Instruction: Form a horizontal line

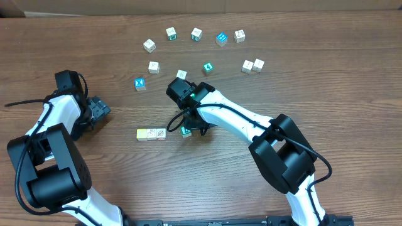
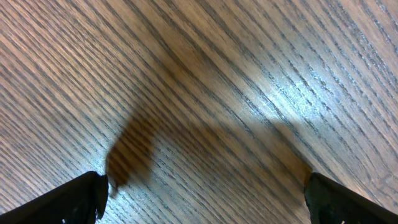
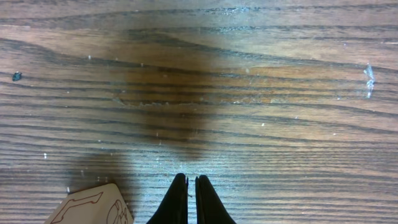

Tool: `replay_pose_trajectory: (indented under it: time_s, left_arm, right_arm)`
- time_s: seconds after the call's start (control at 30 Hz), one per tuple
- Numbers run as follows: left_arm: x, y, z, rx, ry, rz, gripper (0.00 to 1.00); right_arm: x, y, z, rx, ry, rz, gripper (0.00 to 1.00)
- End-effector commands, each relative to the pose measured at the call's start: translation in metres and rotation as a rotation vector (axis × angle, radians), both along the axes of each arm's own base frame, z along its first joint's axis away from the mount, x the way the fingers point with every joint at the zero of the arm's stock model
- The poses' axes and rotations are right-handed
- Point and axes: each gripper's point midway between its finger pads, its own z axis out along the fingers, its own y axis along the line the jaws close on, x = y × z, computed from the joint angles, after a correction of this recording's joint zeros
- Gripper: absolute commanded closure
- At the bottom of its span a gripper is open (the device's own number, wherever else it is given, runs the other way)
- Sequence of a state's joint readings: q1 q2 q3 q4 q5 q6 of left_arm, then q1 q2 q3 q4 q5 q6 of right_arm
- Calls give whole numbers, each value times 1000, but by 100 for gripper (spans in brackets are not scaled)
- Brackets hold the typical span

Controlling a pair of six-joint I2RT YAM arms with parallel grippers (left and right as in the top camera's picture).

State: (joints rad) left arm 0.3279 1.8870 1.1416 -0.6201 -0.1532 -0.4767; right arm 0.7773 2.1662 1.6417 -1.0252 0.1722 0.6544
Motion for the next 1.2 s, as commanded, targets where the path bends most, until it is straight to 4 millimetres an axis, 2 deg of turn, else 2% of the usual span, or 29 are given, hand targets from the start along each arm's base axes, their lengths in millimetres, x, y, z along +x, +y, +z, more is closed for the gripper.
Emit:
replay_pose_trajectory:
  time_s: [0.0, 0.8, 0.97, 1.17]
  left_arm:
    - [-5, -4, -8, -4, 30, -4, 1]
    - [-5, -4, -8, -4, 30, -4, 0]
    - [-5, -4, -8, -4, 30, -4, 0]
    - [-5, -4, -8, -4, 30, -4, 1]
  right_arm:
    - [6, -8, 10, 14, -12, -19, 96]
    - [6, -8, 8, 53, 29, -15, 96]
    - [8, -5, 9, 62, 21, -13, 96]
    - [-3, 7, 8, 106, 63, 3, 96]
